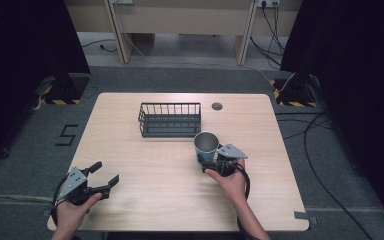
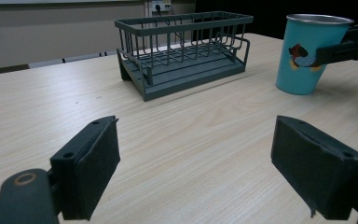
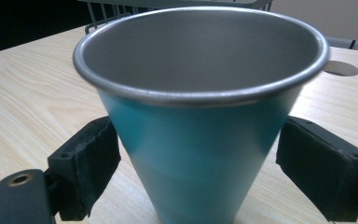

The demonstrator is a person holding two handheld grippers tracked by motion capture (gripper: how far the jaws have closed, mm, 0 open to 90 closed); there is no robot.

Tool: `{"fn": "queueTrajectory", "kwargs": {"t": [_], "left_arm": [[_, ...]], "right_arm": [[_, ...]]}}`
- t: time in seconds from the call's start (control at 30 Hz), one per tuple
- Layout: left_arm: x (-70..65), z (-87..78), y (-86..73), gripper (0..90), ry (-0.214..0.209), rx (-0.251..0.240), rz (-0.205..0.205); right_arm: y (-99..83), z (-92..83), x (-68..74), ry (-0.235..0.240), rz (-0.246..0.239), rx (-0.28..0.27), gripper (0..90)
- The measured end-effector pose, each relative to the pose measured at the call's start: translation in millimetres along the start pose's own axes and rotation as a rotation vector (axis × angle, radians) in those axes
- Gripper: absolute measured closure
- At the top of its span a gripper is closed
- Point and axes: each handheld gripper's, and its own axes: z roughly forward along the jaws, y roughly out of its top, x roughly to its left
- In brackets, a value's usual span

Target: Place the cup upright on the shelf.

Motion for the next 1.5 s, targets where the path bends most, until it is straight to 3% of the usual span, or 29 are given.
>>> {"fn": "queueTrajectory", "kwargs": {"t": [0.3,0.73,1.5], "left_arm": [[-0.2,0.2,-0.2,14.6,-0.004,0.002,0.0],[-0.4,-0.4,-0.3,14.6,-0.005,0.003,-0.001],[-0.6,-1.0,-0.4,14.7,-0.004,0.004,-0.001]], "right_arm": [[3.0,10.2,1.8,0.008,-0.019,-0.006,13.1],[5.1,9.4,4.2,0.031,-0.027,-0.029,17.4],[34.3,1.0,10.1,0.037,-0.033,-0.1,17.5]]}}
